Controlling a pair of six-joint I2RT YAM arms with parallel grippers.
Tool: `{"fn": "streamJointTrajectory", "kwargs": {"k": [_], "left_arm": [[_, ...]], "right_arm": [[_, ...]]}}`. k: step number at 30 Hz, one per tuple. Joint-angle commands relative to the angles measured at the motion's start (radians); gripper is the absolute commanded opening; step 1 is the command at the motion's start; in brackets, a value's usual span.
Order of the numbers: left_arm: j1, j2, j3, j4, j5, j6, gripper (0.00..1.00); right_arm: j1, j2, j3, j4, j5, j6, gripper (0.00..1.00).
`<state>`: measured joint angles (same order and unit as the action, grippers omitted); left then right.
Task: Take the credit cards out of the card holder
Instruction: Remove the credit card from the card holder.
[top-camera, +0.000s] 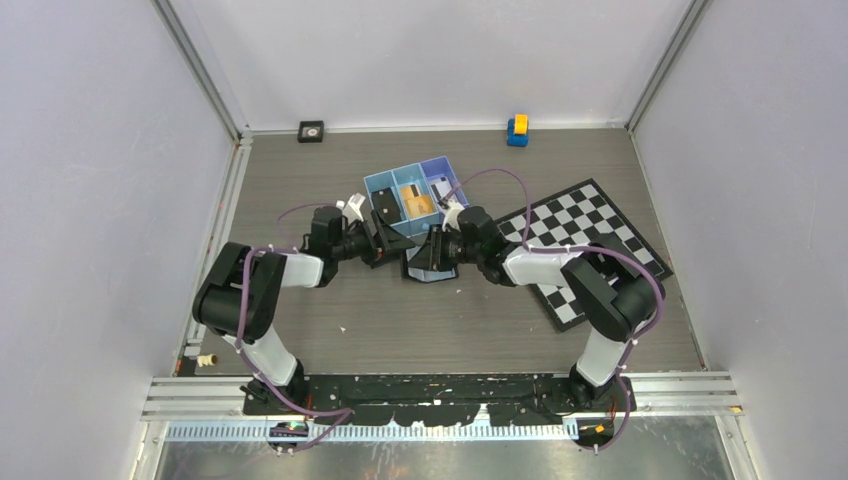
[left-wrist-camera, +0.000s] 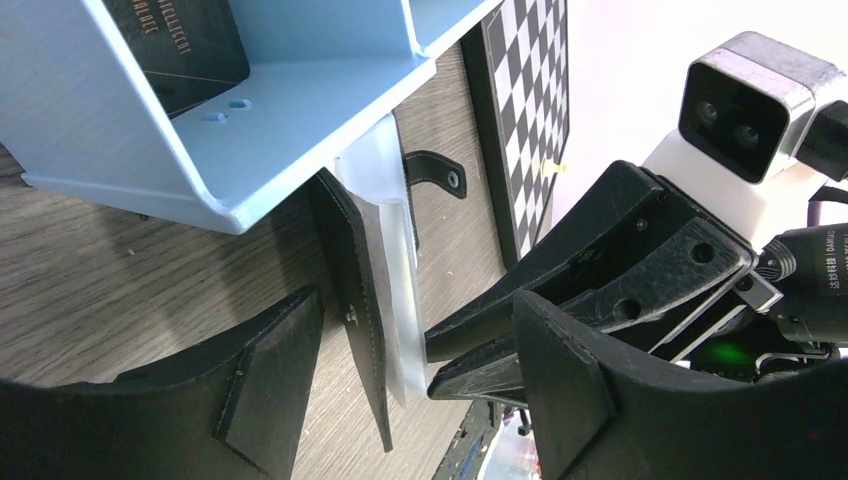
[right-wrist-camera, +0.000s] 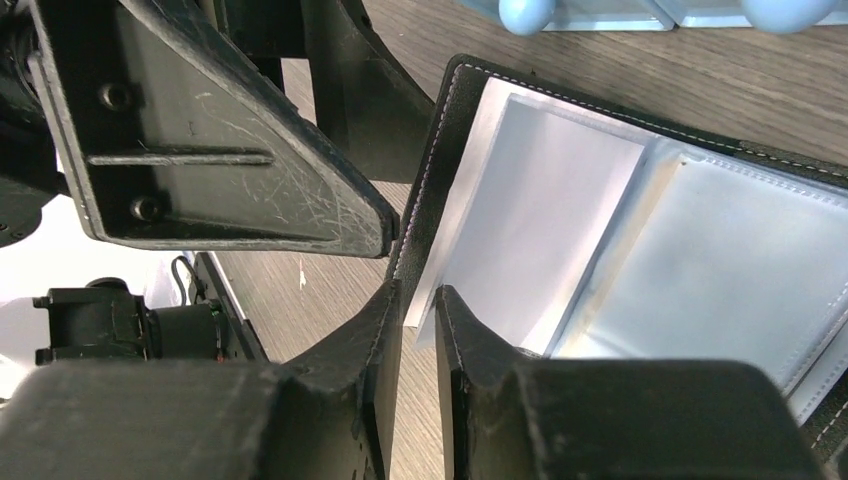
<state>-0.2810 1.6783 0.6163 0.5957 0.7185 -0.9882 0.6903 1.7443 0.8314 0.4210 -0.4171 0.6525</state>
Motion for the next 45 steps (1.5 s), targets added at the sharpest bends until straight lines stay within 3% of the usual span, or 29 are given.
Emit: {"fn": "streamJointTrajectory", "kwargs": {"k": [1, 6, 15, 17, 19, 21, 25, 29, 35, 38, 45], "left_arm": [[-0.001, 0.02, 0.004, 0.059, 0.002, -0.007, 0.7], [0.0, 0.023, 0.002, 0.064, 0.004, -0.011, 0.71], [-0.001, 0.041, 0.019, 0.018, -0.005, 0.011, 0.71], [-0.001, 0.043, 0.02, 0.015, -0.006, 0.011, 0.71], [-0.001, 0.043, 0.022, 0.015, -0.005, 0.011, 0.71], [-0.001, 0.042, 0.021, 0.012, -0.005, 0.012, 0.71], [-0.001, 0.044, 0.023, 0.009, -0.007, 0.012, 0.7], [-0.001, 0.045, 0.025, 0.006, -0.008, 0.011, 0.7], [0.0, 0.051, 0.029, -0.007, -0.009, 0.015, 0.69], [-0.001, 0.052, 0.031, -0.01, -0.01, 0.017, 0.66], [0.0, 0.058, 0.035, -0.016, -0.01, 0.019, 0.59]], "right_arm": [[-0.022, 0.021, 0.023, 0.061, -0.038, 0.073, 0.23], [-0.066, 0.053, 0.005, 0.122, -0.063, 0.154, 0.21], [-0.075, 0.111, 0.062, 0.024, -0.077, 0.148, 0.09], [-0.074, 0.123, 0.062, 0.061, -0.123, 0.159, 0.12], [-0.069, 0.125, 0.053, 0.113, -0.154, 0.176, 0.24], [-0.068, 0.114, 0.036, 0.15, -0.16, 0.192, 0.29], [-0.068, 0.091, 0.004, 0.221, -0.165, 0.221, 0.22], [-0.068, 0.077, -0.025, 0.302, -0.178, 0.251, 0.22], [-0.068, 0.101, -0.001, 0.247, -0.165, 0.245, 0.17], [-0.068, 0.119, 0.033, 0.134, -0.131, 0.216, 0.11], [-0.068, 0.183, 0.078, 0.094, -0.158, 0.23, 0.1]]}}
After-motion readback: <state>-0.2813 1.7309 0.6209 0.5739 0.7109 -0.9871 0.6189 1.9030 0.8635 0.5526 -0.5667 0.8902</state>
